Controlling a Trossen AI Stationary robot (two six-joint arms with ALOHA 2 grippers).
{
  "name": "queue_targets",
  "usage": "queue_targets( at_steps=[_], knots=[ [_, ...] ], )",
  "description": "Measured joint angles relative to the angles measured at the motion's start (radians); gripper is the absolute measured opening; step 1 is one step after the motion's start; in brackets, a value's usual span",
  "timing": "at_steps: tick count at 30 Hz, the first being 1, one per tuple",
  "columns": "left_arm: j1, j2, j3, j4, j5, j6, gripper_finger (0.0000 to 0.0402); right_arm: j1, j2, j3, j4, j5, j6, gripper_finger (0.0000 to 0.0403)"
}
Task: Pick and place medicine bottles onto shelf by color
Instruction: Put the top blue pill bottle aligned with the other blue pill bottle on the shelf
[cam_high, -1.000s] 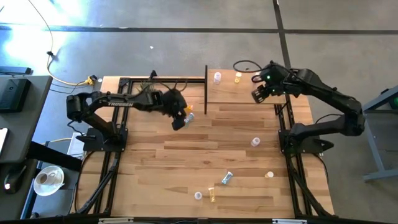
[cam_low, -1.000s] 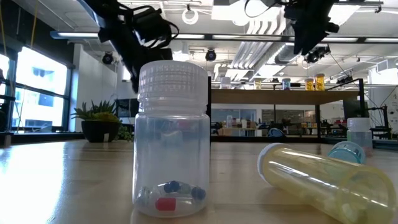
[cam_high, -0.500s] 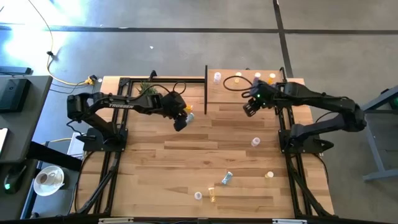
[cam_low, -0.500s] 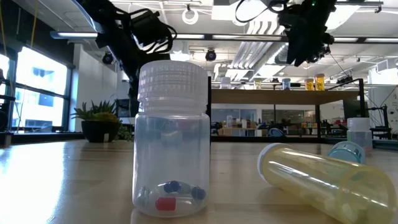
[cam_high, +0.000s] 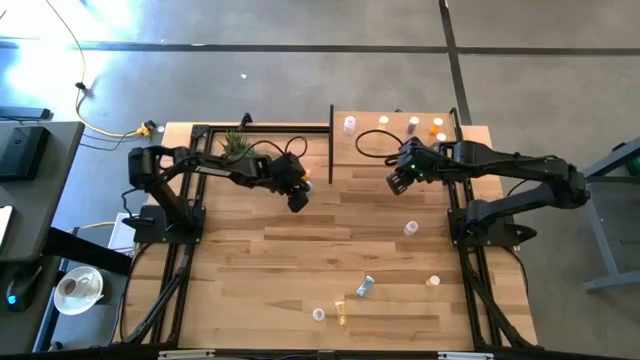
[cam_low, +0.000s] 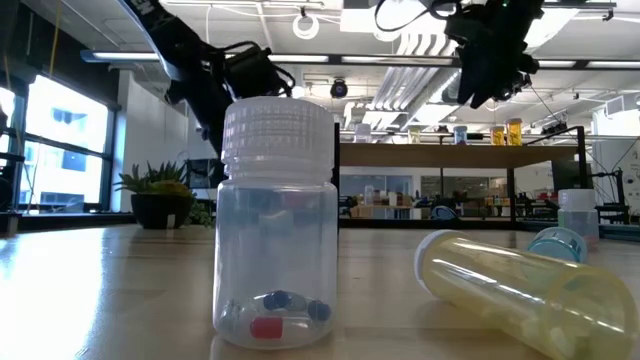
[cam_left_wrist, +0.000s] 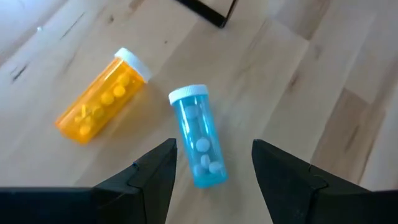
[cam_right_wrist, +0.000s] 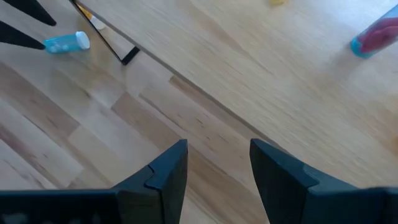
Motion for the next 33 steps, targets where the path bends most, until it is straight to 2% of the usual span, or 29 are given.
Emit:
queue_targets(
  at_steps=[10,14,17,23,28,33],
  knots=[
    [0.0,0.072,0.001,0.015,-0.03,0.003,0.02,0.0,0.0,0.0,0.024,0.006,0.0,0.0165],
    [0.0,0.1,0.002,0.018,-0.03,0.048,0.0196,0.0,0.0,0.0,0.025,0.006,0.0,0.0165],
    [0.0,0.115,0.004,0.02,-0.023,0.066,0.0179,0.0,0.0,0.0,0.025,0.006,0.0,0.0165],
    [-0.003,0.111,0.003,0.014,-0.018,0.109,0.0118,0.0,0.0,0.0,0.03,0.006,0.0,0.0165],
    [0.0,0.111,0.003,0.013,0.049,0.155,0.0082,0.0,0.0,0.0,0.041,-0.009,-0.001,0.0165],
    [-0.002,0.109,0.009,0.009,0.141,0.19,0.0091,0.0,0.0,0.0,0.086,-0.066,-0.061,0.0165]
  ],
)
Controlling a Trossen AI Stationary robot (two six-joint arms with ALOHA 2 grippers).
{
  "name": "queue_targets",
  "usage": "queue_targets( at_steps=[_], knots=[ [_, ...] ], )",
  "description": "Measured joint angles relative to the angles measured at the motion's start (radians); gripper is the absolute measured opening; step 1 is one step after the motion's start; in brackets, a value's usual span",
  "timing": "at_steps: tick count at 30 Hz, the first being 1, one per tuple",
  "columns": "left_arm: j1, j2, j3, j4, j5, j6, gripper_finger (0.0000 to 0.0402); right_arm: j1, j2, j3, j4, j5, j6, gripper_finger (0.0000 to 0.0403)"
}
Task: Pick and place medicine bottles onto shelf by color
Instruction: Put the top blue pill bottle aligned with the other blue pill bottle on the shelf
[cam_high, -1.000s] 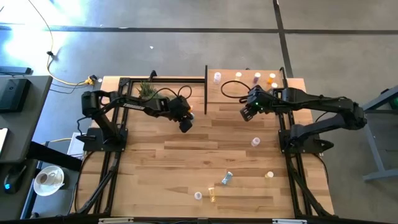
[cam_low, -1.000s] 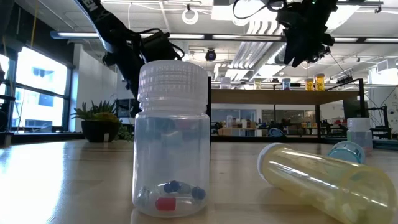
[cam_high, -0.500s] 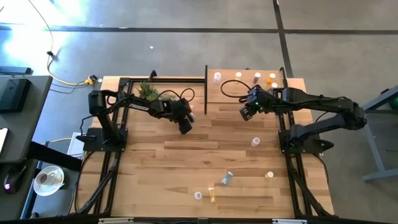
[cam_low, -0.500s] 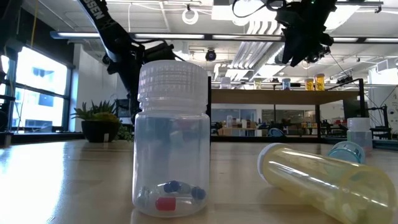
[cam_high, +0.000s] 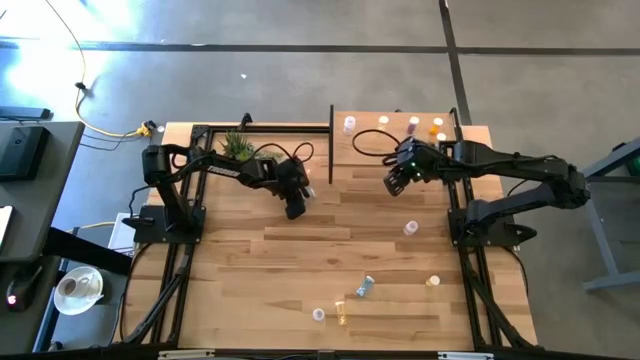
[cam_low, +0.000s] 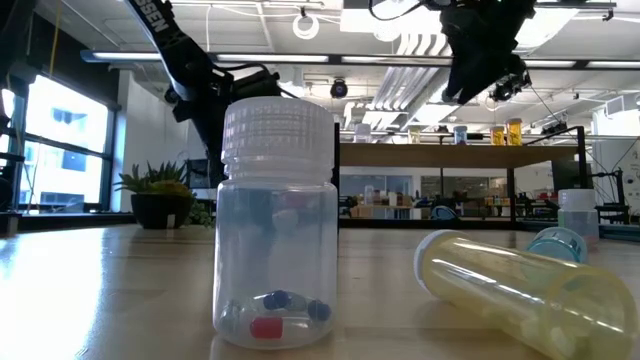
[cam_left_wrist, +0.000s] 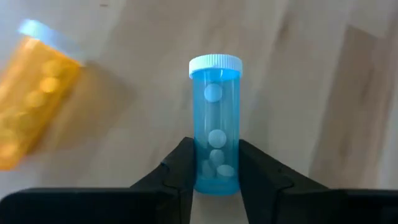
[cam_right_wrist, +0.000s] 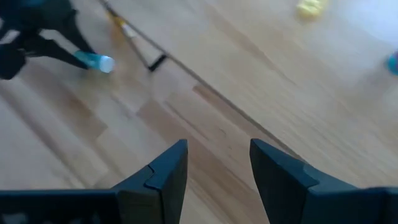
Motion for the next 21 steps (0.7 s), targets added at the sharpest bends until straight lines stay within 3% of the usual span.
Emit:
queue_targets(
  at_steps=[6,13,21],
  knots=[
    [-0.014,-0.025,0.013,-0.005,0.114,0.051,0.0099,0.0,0.0,0.0,0.095,-0.064,-0.111,0.0165],
    [-0.039,-0.03,0.014,0.133,0.246,0.065,0.0094,0.0,0.0,0.0,0.198,-0.159,-0.182,0.0165],
    [-0.077,-0.03,0.014,0.357,0.257,0.098,0.0095,0.0,0.0,0.0,0.238,-0.176,-0.237,0.0165]
  ],
)
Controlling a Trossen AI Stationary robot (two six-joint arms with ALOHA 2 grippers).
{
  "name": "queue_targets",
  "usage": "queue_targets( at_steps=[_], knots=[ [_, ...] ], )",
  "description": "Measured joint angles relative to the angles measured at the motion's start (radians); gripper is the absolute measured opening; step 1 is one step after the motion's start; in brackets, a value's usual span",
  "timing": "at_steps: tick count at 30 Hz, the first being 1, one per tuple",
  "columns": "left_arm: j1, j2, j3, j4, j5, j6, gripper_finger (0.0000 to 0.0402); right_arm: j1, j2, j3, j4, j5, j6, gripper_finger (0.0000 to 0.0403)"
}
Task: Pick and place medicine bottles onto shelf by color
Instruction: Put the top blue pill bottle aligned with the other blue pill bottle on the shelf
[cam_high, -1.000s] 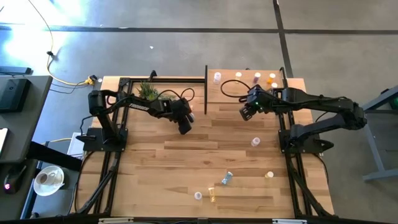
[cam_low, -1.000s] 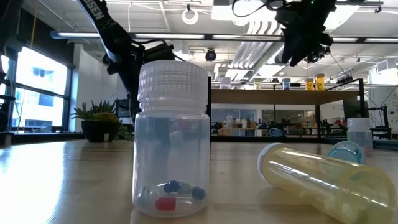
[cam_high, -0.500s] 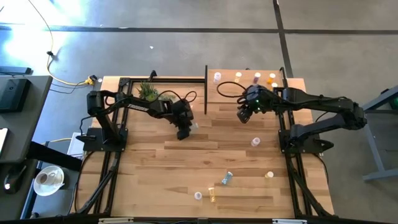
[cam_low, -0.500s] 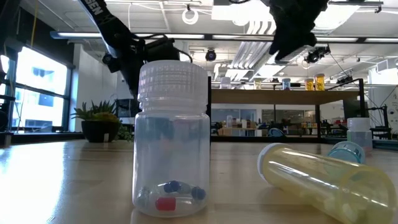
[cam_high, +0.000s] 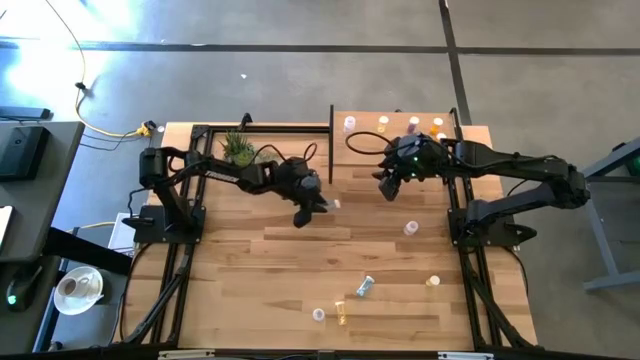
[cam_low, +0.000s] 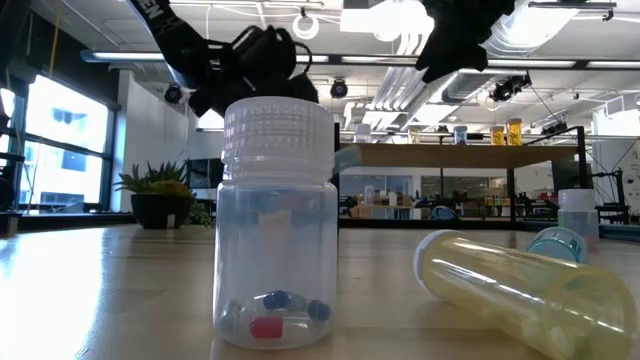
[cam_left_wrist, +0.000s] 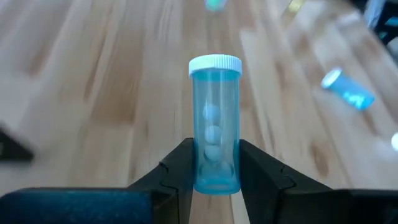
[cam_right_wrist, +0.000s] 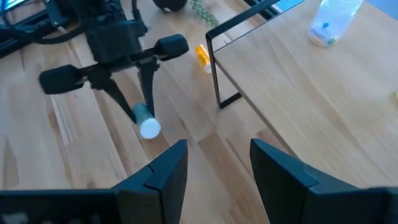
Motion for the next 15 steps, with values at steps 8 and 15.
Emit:
queue_targets(
  at_steps=[8,15],
  knots=[
    [-0.036,-0.001,0.0,0.278,-0.001,0.011,0.0095,0.0,0.0,0.0,0.069,-0.088,-0.084,0.0165],
    [-0.058,-0.002,0.001,0.486,0.0,0.046,0.0096,0.006,0.0,0.0,0.188,-0.216,-0.257,0.0165]
  ],
)
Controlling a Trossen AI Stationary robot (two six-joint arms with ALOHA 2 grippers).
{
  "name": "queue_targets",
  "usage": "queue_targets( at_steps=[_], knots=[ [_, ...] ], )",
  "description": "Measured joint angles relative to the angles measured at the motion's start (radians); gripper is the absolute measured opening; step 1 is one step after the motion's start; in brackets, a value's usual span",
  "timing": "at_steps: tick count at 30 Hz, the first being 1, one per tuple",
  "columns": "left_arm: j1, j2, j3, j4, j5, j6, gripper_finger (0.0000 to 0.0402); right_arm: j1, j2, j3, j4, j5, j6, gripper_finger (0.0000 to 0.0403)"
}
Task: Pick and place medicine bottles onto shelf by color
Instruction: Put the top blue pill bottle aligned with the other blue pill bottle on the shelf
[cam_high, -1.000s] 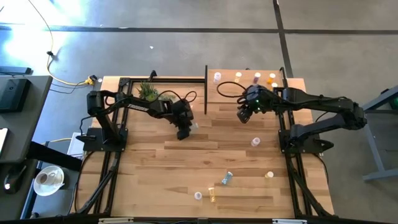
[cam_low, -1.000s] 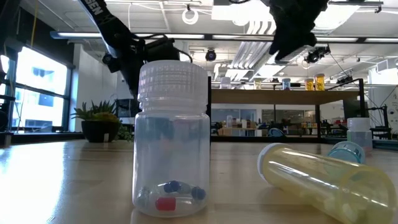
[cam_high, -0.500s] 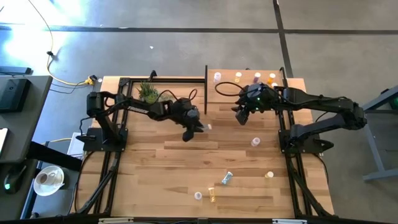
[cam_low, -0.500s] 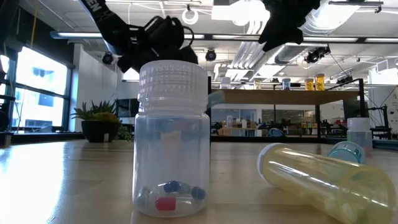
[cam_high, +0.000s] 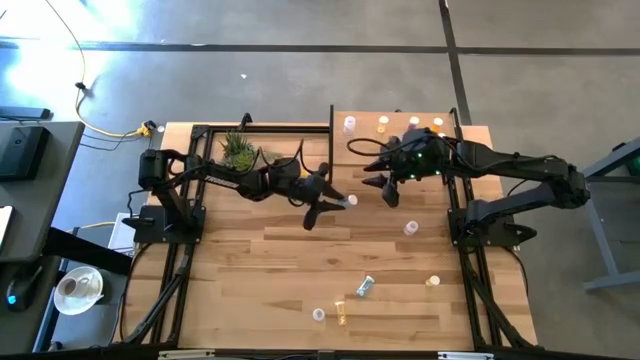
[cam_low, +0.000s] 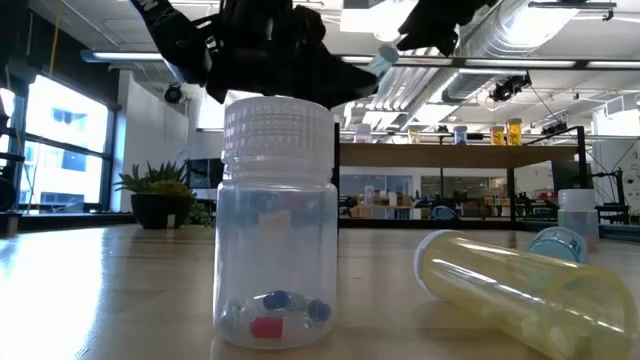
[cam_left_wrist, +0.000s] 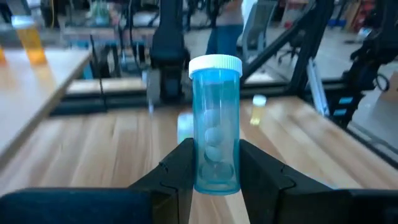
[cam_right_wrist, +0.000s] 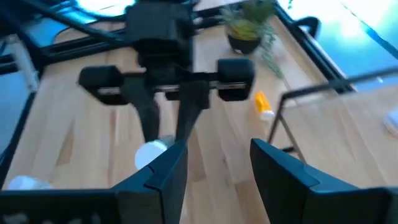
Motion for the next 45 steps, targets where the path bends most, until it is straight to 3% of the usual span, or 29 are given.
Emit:
queue_targets(
  at_steps=[10,14,38,45],
  knots=[
    [0.005,0.0,0.0,0.084,-0.01,-0.001,0.0097,0.007,0.005,0.0,0.096,-0.095,-0.121,0.0165],
    [0.005,-0.001,0.0,0.128,-0.068,-0.009,0.0097,0.007,0.019,0.0,0.117,-0.097,-0.136,0.0165],
    [0.006,-0.001,0.028,0.132,-0.165,-0.015,0.0097,0.007,0.066,0.0,0.114,-0.079,-0.111,0.0165],
    [0.006,-0.001,0.028,0.132,-0.185,0.008,0.0097,0.007,0.066,0.0,0.108,-0.078,-0.092,0.014]
  ],
)
